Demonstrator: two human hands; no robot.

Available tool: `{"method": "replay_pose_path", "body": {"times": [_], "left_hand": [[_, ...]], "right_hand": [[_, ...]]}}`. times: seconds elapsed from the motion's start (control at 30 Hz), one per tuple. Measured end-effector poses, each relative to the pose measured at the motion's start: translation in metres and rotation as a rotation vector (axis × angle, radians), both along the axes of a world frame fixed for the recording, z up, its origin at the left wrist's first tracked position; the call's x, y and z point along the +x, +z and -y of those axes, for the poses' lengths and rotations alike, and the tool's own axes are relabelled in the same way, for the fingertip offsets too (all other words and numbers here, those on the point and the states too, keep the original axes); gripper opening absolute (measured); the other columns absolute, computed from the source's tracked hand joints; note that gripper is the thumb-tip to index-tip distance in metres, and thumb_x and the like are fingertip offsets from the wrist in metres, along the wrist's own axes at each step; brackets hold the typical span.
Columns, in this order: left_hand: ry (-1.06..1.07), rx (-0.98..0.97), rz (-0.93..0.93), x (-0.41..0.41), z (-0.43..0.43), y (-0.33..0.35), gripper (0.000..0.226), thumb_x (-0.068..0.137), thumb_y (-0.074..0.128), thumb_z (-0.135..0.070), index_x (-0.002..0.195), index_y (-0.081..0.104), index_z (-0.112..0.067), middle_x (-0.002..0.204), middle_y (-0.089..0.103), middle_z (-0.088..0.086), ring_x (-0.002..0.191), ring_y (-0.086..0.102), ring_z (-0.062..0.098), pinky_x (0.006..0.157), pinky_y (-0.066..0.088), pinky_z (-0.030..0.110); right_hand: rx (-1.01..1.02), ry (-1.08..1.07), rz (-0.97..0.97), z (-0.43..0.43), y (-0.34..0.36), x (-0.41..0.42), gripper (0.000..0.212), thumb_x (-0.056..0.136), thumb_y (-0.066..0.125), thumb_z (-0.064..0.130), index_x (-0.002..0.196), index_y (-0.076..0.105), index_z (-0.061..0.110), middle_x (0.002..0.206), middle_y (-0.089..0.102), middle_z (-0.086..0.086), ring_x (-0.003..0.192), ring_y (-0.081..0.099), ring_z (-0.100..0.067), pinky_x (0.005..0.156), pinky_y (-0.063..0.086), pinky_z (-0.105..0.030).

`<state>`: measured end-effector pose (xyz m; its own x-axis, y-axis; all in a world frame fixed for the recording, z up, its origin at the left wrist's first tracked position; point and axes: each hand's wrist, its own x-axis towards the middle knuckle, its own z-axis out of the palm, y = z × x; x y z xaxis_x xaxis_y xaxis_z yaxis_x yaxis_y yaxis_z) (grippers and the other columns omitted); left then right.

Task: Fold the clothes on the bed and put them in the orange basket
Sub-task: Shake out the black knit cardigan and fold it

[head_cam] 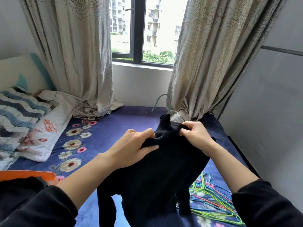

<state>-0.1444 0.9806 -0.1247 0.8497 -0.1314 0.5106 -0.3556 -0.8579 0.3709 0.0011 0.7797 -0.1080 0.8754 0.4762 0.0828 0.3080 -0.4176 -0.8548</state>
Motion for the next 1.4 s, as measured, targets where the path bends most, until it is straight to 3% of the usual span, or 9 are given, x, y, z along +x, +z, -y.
{"method": "replay_pose_path", "body": {"times": [0.13, 0.37, 0.5, 0.6, 0.73, 0.8, 0.93, 1.17, 1.4], "left_hand": [[0.256, 0.368, -0.177, 0.008, -0.013, -0.011, 0.031, 0.091, 0.054, -0.043, 0.111, 0.043, -0.022, 0.079, 0.059, -0.007, 0.069, 0.048, 0.021, 0.082, 0.032, 0.031], [0.282, 0.291, -0.056, 0.020, -0.009, -0.024, 0.018, 0.081, 0.055, -0.025, 0.074, 0.039, -0.019, 0.062, 0.057, -0.003, 0.051, 0.034, 0.021, 0.067, 0.026, 0.033], [0.277, 0.283, 0.008, 0.030, -0.001, -0.029, 0.022, 0.079, 0.056, -0.030, 0.069, 0.040, -0.019, 0.055, 0.054, -0.004, 0.047, 0.031, 0.022, 0.066, 0.028, 0.031], [0.203, 0.332, -0.009, 0.033, 0.000, -0.031, 0.018, 0.077, 0.061, -0.032, 0.077, 0.048, -0.019, 0.049, 0.049, -0.006, 0.045, 0.035, 0.024, 0.067, 0.037, 0.032], [0.150, 0.445, -0.042, 0.026, -0.014, -0.029, 0.035, 0.080, 0.045, -0.052, 0.090, 0.052, -0.019, 0.048, 0.040, -0.008, 0.044, 0.038, 0.026, 0.068, 0.040, 0.030], [0.111, 0.489, -0.105, 0.019, -0.022, -0.029, 0.040, 0.081, 0.035, -0.056, 0.084, 0.050, -0.018, 0.056, 0.051, -0.006, 0.050, 0.041, 0.025, 0.073, 0.038, 0.031], [0.031, 0.574, -0.028, 0.006, -0.035, -0.026, 0.031, 0.079, 0.048, -0.050, 0.066, 0.046, -0.022, 0.056, 0.052, -0.008, 0.050, 0.048, 0.017, 0.062, 0.041, 0.029], [0.115, 0.554, -0.030, -0.010, -0.073, -0.011, 0.023, 0.066, 0.065, -0.038, 0.073, 0.050, -0.021, 0.067, 0.047, -0.009, 0.056, 0.053, 0.016, 0.050, 0.042, 0.027], [0.275, 0.397, 0.073, -0.013, -0.085, -0.025, 0.024, 0.077, 0.057, -0.038, 0.074, 0.053, -0.015, 0.068, 0.043, -0.005, 0.053, 0.048, 0.021, 0.045, 0.030, 0.024]], "right_hand": [[0.017, 0.020, -0.026, 0.000, -0.005, -0.002, 0.003, 0.078, 0.065, 0.002, 0.077, 0.067, 0.003, 0.065, 0.058, -0.002, 0.060, 0.051, -0.008, 0.054, 0.039, -0.021], [0.104, 0.142, -0.076, -0.002, -0.004, -0.008, 0.018, 0.067, 0.063, 0.018, 0.083, 0.071, 0.017, 0.081, 0.066, 0.004, 0.076, 0.058, -0.006, 0.075, 0.045, -0.020], [0.292, 0.260, -0.033, -0.018, 0.014, -0.021, 0.021, 0.091, 0.064, 0.025, 0.083, 0.066, 0.005, 0.080, 0.066, -0.001, 0.079, 0.061, -0.009, 0.085, 0.046, -0.022], [0.464, 0.145, -0.092, -0.032, 0.009, -0.020, 0.043, 0.100, 0.050, 0.021, 0.059, 0.048, 0.009, 0.053, 0.047, -0.002, 0.052, 0.049, -0.013, 0.076, 0.047, -0.037], [0.546, -0.168, -0.139, -0.021, 0.003, 0.009, 0.049, 0.084, 0.066, 0.026, 0.048, 0.034, 0.021, 0.045, 0.028, -0.003, 0.034, 0.036, -0.012, 0.055, 0.035, -0.034], [0.535, -0.259, -0.177, -0.013, 0.001, 0.021, 0.050, 0.080, 0.072, 0.019, 0.047, 0.035, 0.021, 0.045, 0.026, -0.002, 0.032, 0.032, -0.013, 0.047, 0.031, -0.029], [0.537, -0.367, -0.185, -0.005, 0.004, 0.039, 0.041, 0.077, 0.065, 0.002, 0.051, 0.035, 0.013, 0.040, 0.025, -0.001, 0.032, 0.025, -0.014, 0.044, 0.030, -0.027], [0.777, -0.439, -0.297, 0.008, 0.015, 0.053, 0.041, 0.083, 0.053, -0.005, 0.057, 0.030, 0.017, 0.036, 0.021, 0.006, 0.031, 0.020, -0.010, 0.039, 0.022, -0.016], [0.886, -0.519, -0.392, 0.008, 0.004, 0.057, 0.036, 0.078, 0.049, -0.006, 0.057, 0.029, 0.016, 0.040, 0.023, 0.004, 0.033, 0.016, -0.010, 0.040, 0.017, -0.014]]}}
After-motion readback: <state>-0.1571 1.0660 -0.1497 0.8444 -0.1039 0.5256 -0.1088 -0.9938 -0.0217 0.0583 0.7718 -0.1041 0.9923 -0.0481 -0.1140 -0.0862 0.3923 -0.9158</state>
